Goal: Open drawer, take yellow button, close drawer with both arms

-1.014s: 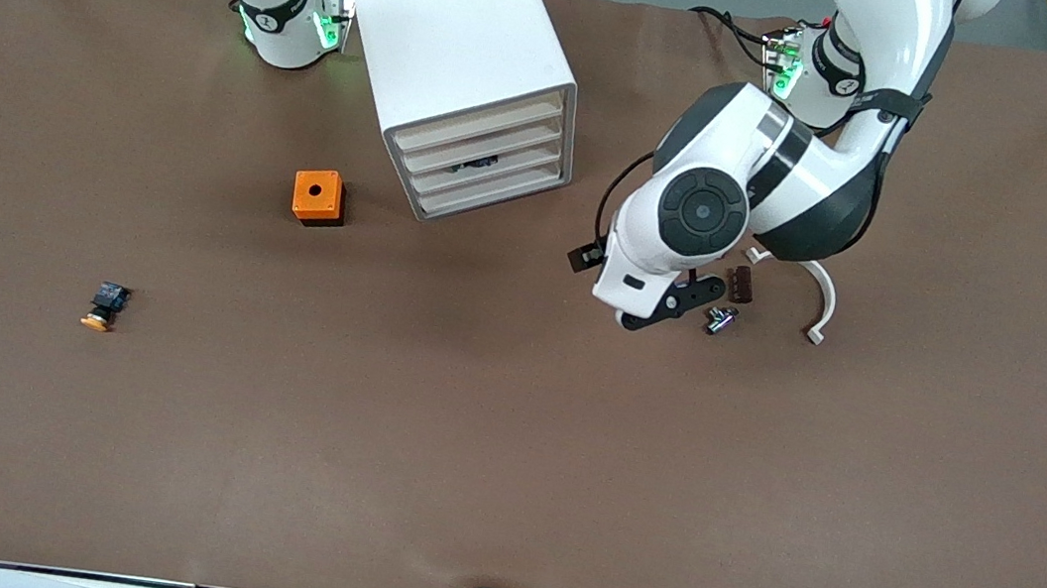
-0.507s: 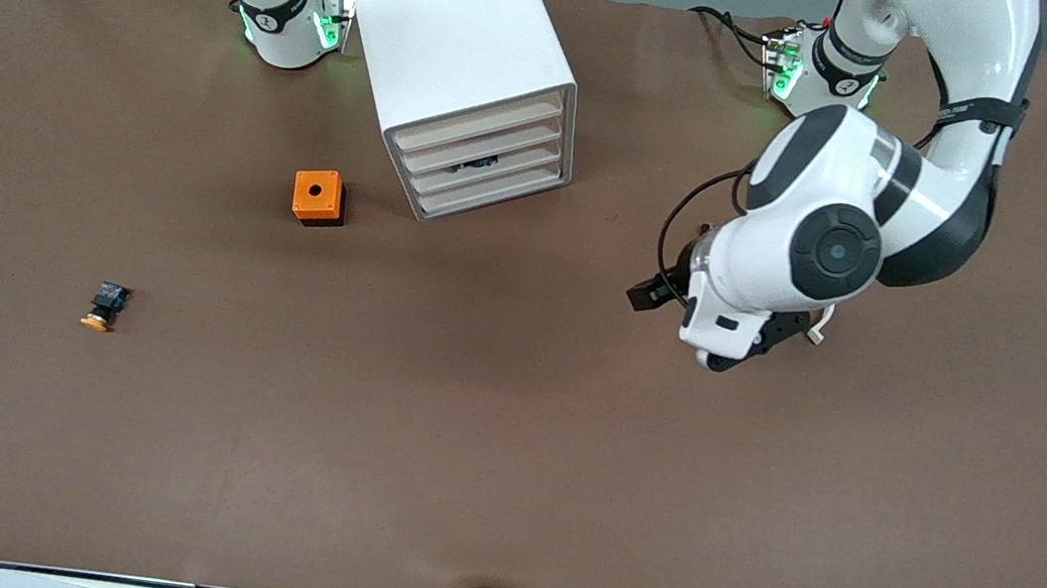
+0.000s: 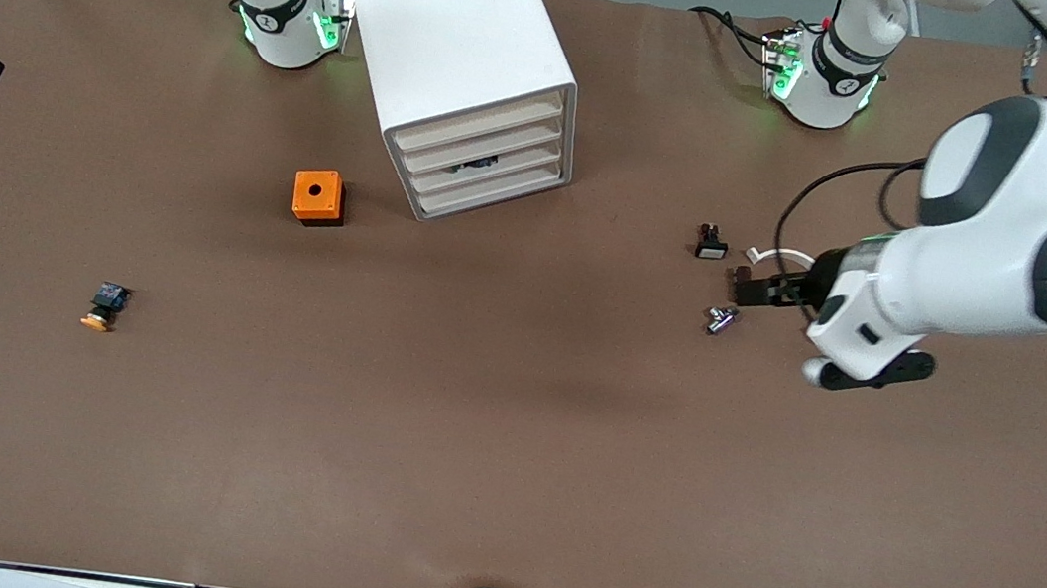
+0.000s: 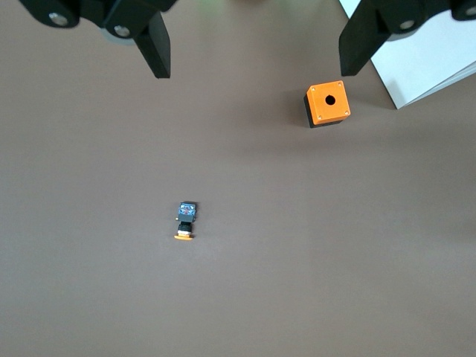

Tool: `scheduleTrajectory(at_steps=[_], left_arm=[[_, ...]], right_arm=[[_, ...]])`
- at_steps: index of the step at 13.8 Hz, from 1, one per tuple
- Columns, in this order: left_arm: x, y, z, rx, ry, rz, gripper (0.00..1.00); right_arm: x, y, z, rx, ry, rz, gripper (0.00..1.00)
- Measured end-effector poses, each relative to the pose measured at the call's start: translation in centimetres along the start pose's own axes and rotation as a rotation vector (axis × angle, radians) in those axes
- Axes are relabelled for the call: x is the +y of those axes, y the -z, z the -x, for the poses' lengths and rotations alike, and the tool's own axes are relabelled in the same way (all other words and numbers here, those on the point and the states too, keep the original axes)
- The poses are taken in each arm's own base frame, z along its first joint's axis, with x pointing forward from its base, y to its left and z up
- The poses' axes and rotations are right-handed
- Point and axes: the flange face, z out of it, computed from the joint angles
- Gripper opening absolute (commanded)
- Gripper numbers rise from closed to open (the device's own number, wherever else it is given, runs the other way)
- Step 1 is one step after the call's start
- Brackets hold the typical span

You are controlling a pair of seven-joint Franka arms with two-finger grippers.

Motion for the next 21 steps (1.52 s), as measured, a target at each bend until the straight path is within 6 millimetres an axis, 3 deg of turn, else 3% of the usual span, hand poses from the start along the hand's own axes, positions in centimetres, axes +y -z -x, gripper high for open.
scheduleTrajectory(at_steps=[2,4,7,10,12,16,21], left_arm=[[-3.3,2.7,1.0,-0.001,-0.054,-0.002,1.0],[-6.3,3.9,2.5,0.007,-0.107,-0.053,1.0],[-11.6,4.0,5.2,0.048,-0.163,-0.062,1.0],[-16.3,2.4,7.7,0.13,-0.173,-0.04,1.0],[-16.9,1.4,8.2,0.163,-0.174,-0.07,1.0],[-16.8,1.1,6.7,0.231,-0.182,-0.104,1.0],[-14.9,4.7,3.1,0.316,-0.199,-0.095,1.0]], right_arm=[[0.1,0.0,0.0,-0.002,0.01,0.0,1.0],[0.1,-0.1,0.1,-0.005,0.013,-0.001,1.0],[0.1,-0.1,0.1,-0.006,0.013,-0.001,1.0],[0.1,-0.1,0.1,-0.007,0.013,-0.001,1.0],[0.2,-0.1,0.1,-0.007,0.013,-0.001,1.0],[0.2,-0.1,0.1,-0.007,0.014,-0.001,1.0],[0.2,-0.1,0.1,-0.008,0.015,-0.001,1.0]])
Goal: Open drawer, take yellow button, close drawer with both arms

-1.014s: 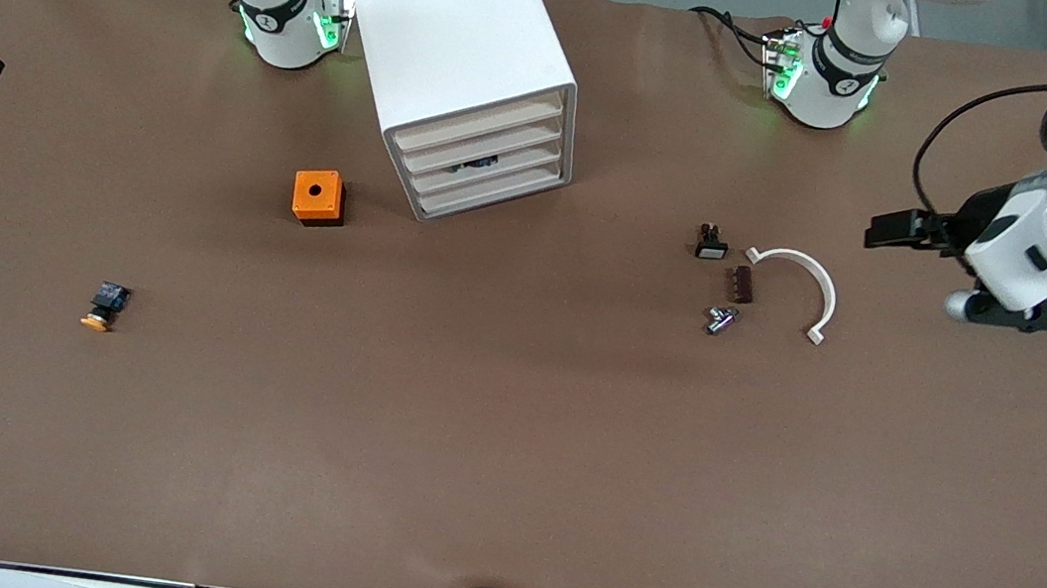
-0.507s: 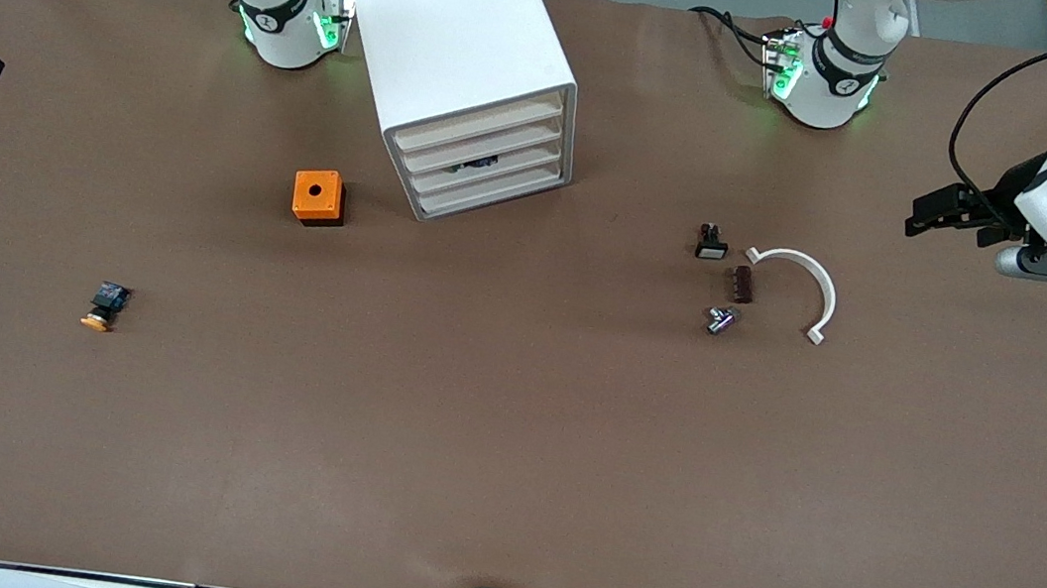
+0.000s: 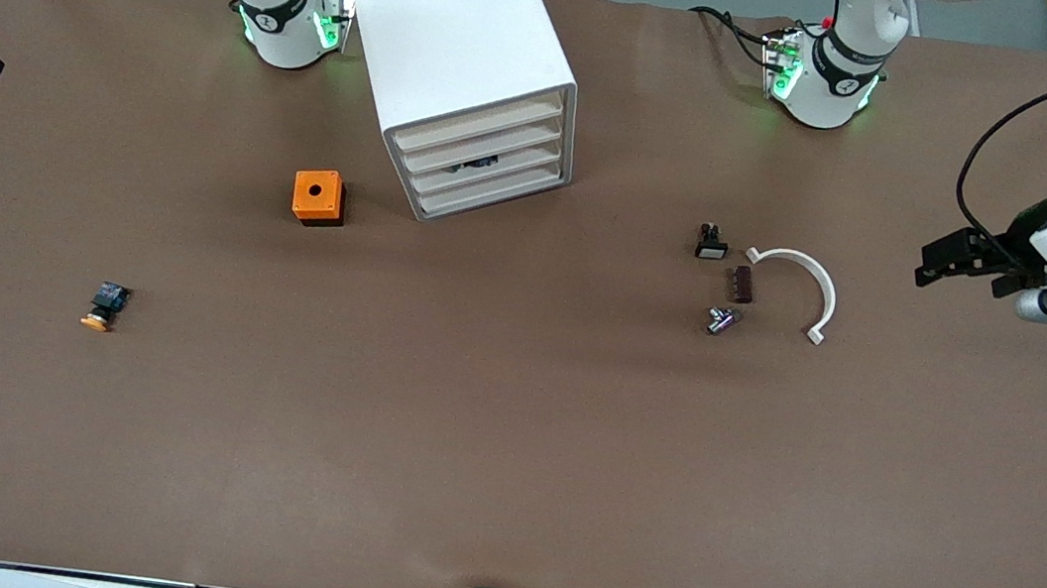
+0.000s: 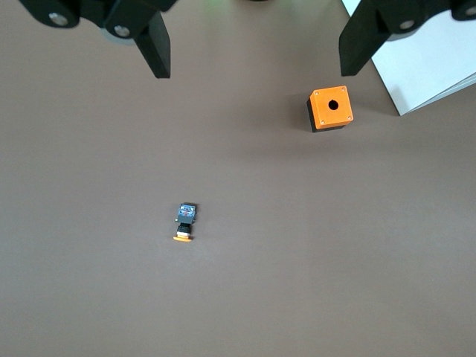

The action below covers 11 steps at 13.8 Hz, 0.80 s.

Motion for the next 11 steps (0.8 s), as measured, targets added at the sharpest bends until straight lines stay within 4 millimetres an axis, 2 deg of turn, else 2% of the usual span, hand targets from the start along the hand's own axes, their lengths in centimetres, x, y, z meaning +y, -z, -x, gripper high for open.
scheduleTrajectory(at_steps=[3,8,11], left_arm=[[0.6,0.3,-1.5,0.016,-0.025,-0.044,1.0],[1.9,1.0,-1.6,0.03,-0.051,-0.065,1.0],[1.5,3.0,-1.0,0.051,-0.043,-0.064,1.0]], right_arm=[[0.0,0.0,0.0,0.0,0.0,0.0,1.0],[0.0,0.0,0.0,0.0,0.001,0.0,1.0],[0.0,0.0,0.0,-0.002,0.001,0.0,1.0]])
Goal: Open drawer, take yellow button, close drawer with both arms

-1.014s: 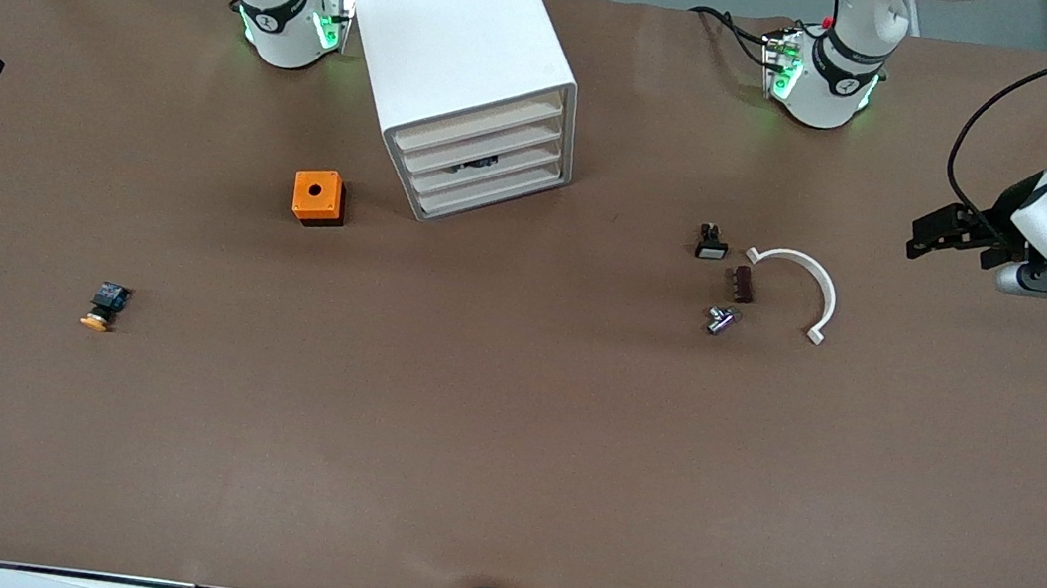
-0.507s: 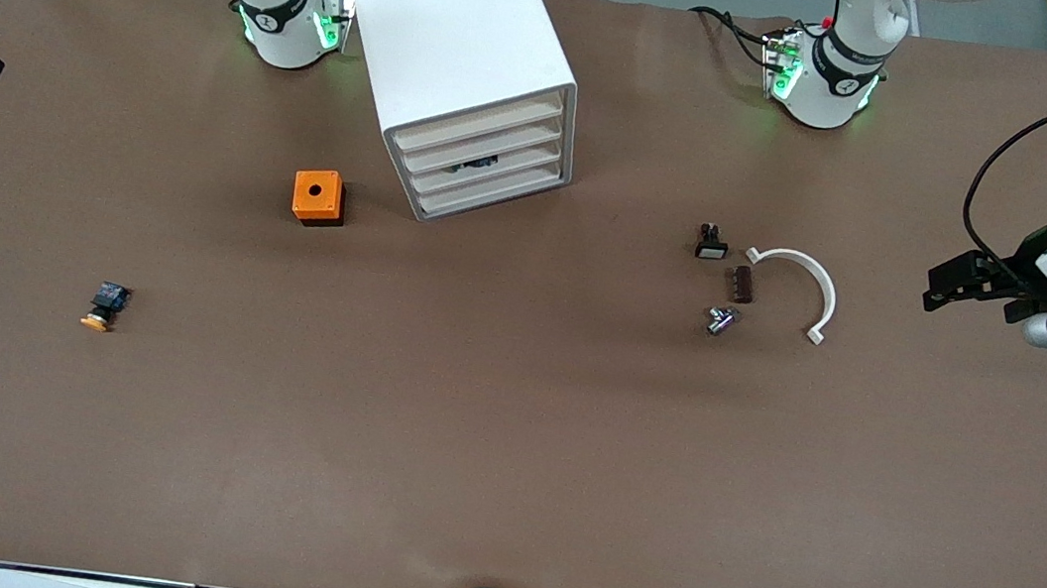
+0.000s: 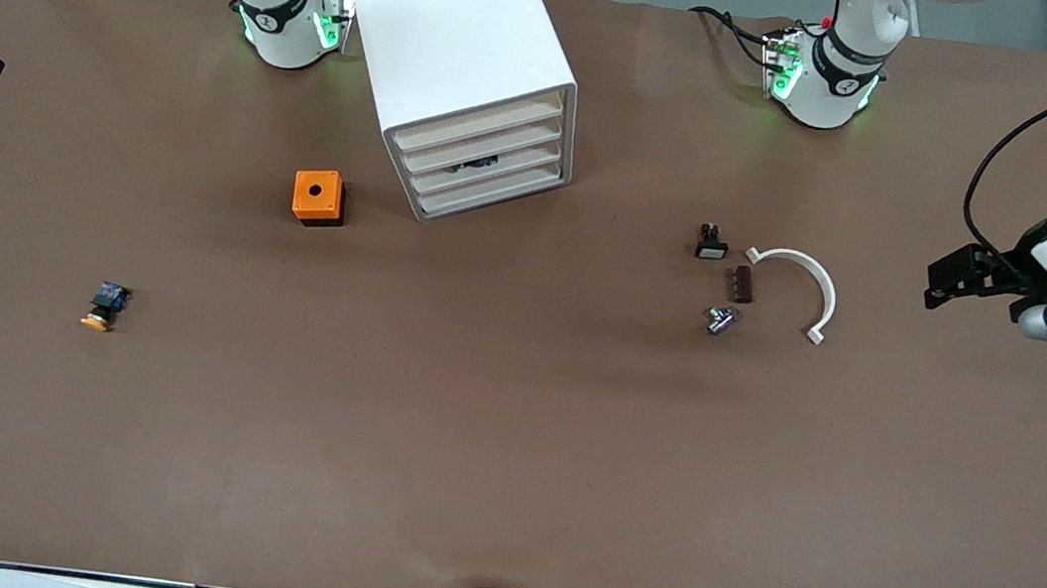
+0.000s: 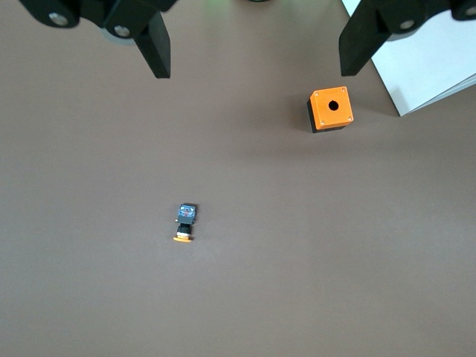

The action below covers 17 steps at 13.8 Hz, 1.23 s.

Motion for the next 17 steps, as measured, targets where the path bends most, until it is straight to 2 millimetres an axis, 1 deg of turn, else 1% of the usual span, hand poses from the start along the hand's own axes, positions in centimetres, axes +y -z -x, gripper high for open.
scheduleTrajectory(at_steps=[2,3,4,5,11,17], left_arm=[[-1.3,2.4,0.7,0.013,0.024,-0.001,1.0],[-2.2,3.3,1.1,0.007,0.039,-0.003,1.0],[-2.9,3.8,1.5,-0.003,0.051,-0.003,1.0],[-3.2,3.9,1.7,-0.009,0.055,-0.004,1.0],[-2.7,2.9,1.3,-0.033,0.048,-0.004,1.0],[-2.6,2.8,1.3,-0.034,0.045,-0.004,1.0]], right_arm=[[0.0,0.0,0.0,0.0,0.0,0.0,1.0],[0.0,0.0,0.0,-0.001,0.0,0.0,1.0],[0.0,0.0,0.0,-0.001,0.0,0.0,1.0],[0.0,0.0,0.0,-0.001,0.0,0.0,1.0],[0.0,0.0,0.0,-0.002,0.001,0.0,1.0],[0.3,0.0,0.1,-0.004,-0.002,0.018,1.0]])
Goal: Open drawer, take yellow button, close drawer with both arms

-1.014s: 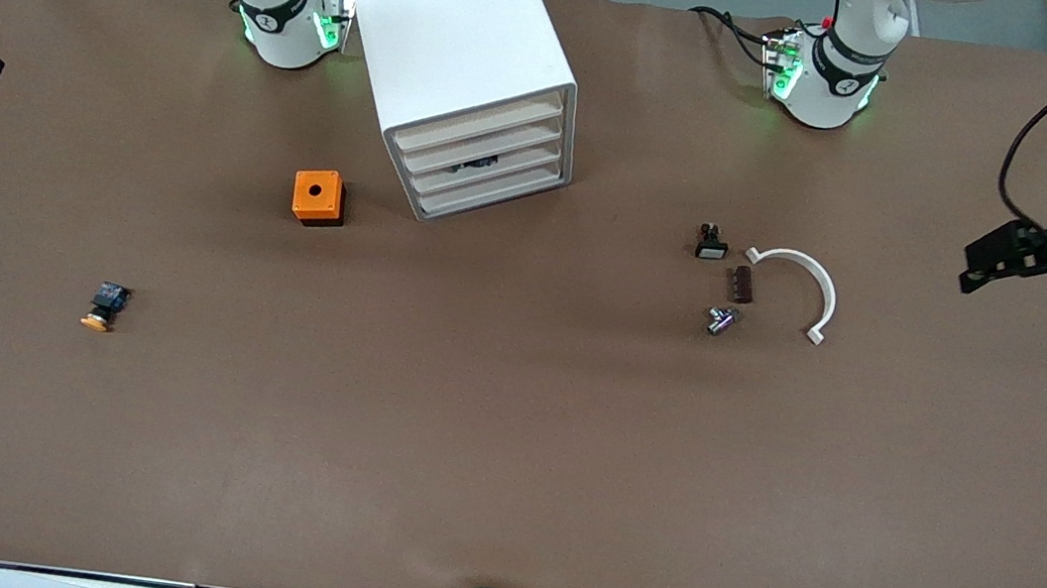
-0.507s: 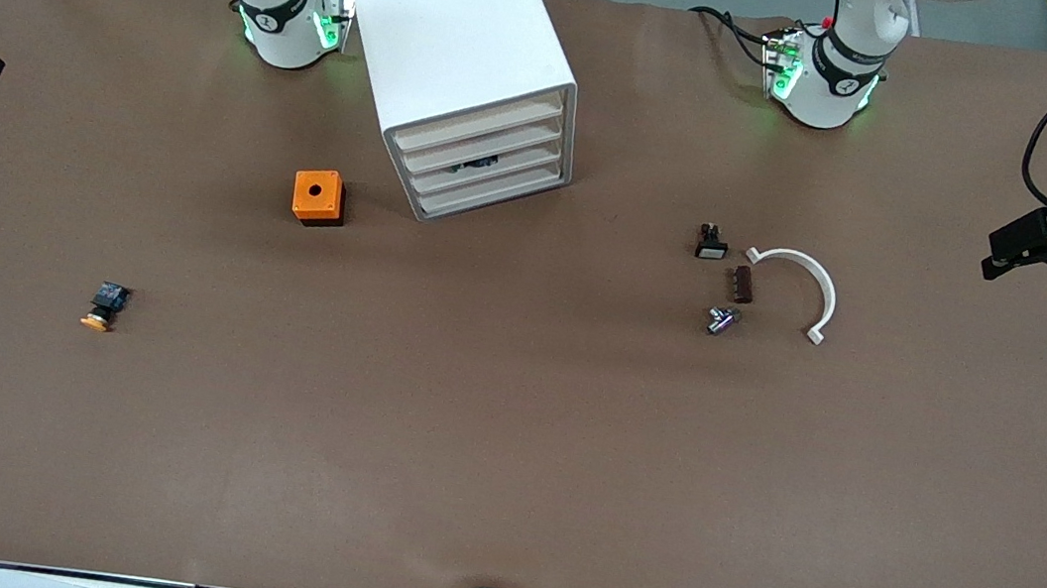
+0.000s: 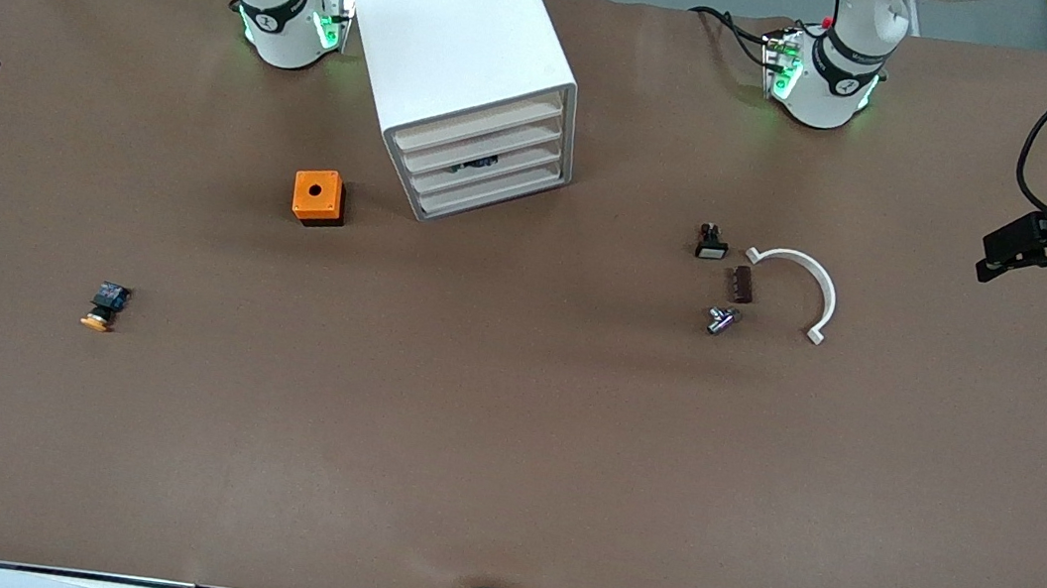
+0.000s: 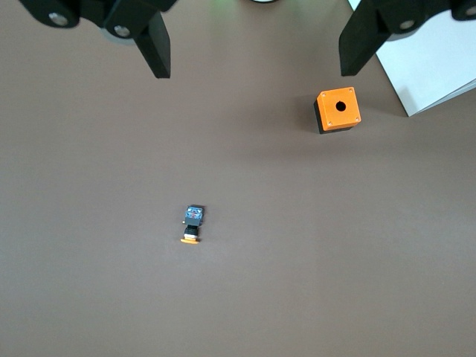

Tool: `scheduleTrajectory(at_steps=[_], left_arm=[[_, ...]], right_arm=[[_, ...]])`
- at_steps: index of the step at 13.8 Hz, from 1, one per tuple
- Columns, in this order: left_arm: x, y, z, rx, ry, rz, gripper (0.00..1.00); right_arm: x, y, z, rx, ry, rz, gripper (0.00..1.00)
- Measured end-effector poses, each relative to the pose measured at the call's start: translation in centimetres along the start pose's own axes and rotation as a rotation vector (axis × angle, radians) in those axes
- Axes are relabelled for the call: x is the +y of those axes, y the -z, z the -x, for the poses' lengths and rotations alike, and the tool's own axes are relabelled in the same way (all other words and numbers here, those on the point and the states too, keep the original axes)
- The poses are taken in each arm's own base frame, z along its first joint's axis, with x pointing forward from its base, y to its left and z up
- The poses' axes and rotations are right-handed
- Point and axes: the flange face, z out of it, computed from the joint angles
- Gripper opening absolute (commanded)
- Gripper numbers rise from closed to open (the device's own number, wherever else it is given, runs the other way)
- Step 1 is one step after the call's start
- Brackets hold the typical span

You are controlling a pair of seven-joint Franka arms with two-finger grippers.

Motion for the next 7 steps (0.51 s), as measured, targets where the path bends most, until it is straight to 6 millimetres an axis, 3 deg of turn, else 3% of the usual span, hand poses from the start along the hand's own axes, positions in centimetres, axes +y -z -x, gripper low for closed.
scheduleTrajectory(at_steps=[7], left_arm=[[0.06,-0.31,-0.14,-0.005,-0.001,0.0,1.0]], right_arm=[[0.04,-0.05,0.0,-0.001,-0.001,0.0,1.0]])
